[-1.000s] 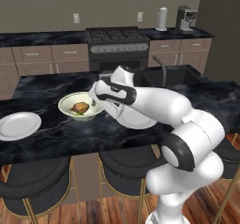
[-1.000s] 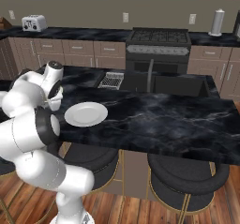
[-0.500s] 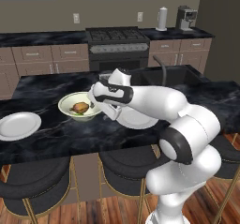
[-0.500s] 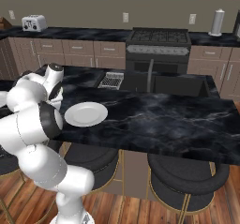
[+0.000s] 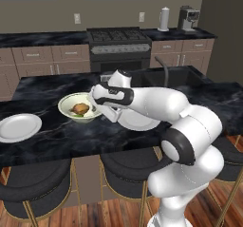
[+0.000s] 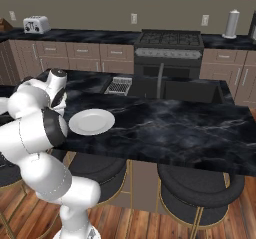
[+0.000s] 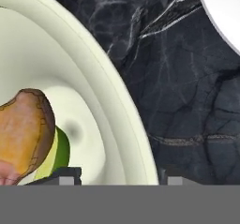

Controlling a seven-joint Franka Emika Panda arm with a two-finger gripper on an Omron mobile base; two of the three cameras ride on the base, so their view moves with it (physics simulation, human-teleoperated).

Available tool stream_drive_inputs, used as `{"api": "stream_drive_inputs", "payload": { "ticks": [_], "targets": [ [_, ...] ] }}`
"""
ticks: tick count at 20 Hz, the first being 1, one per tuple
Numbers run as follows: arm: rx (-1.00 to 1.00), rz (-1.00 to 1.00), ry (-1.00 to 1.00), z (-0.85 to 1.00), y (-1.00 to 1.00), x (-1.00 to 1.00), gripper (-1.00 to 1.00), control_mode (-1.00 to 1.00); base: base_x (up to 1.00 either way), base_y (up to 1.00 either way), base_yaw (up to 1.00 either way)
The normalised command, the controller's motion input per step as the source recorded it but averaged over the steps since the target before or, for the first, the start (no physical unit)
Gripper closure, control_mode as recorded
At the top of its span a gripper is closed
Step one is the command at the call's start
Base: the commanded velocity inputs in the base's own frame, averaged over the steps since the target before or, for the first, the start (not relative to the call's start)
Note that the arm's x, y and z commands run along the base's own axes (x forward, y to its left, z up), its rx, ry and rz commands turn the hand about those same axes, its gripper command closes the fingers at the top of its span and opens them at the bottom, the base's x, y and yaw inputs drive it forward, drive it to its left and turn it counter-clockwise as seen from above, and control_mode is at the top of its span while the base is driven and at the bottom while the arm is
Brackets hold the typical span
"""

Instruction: Pick the chicken drumstick and lemon wedge from their plates and place them in the bowl. Then put the bowl in the fridge.

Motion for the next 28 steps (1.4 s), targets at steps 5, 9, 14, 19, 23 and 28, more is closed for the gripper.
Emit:
{"api": "stream_drive_inputs", "payload": {
  "ticks": [5,9,14,19,23,28],
  "targets": [
    [0.0,0.0,-0.01,-0.01,0.02,0.0,1.0,-1.0,0.0,0.0,0.0],
    [0.06,0.0,-0.04,0.12,-0.01,-0.06,1.0,-1.0,0.0,0.0,0.0],
    [0.07,0.0,-0.15,0.4,-0.01,-0.21,1.0,-1.0,0.0,0.0,0.0],
    [0.05,0.0,-0.12,0.45,-0.02,-0.32,1.0,-1.0,0.0,0.0,0.0],
    [0.08,0.0,-0.07,0.37,-0.09,-0.36,1.0,-1.0,0.0,0.0,0.0],
    [0.07,-0.01,0.0,0.35,-0.19,-0.38,1.0,-1.0,0.0,0.0,0.0]
  ]
}}
